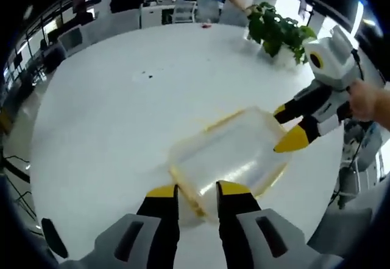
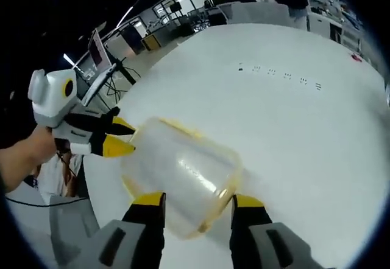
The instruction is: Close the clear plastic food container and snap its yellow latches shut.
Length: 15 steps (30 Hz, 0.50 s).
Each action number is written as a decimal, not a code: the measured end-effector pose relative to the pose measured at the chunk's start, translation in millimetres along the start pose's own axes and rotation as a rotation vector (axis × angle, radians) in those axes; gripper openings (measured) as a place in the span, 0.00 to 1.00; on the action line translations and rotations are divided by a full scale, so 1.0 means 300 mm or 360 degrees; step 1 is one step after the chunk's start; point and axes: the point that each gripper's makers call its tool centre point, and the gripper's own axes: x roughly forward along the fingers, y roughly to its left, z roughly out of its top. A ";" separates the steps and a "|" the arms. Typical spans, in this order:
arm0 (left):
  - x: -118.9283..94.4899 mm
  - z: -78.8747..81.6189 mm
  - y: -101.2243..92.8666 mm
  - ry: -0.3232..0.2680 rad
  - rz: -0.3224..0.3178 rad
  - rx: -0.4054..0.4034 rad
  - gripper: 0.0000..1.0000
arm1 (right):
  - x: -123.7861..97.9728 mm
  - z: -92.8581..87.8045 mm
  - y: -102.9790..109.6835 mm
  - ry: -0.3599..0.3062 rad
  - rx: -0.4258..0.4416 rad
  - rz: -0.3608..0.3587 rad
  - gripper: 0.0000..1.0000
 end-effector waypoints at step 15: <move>-0.035 0.037 0.014 -0.0018 -0.0045 0.0354 0.25 | -0.074 0.085 -0.035 0.0000 -0.0407 -0.0033 0.32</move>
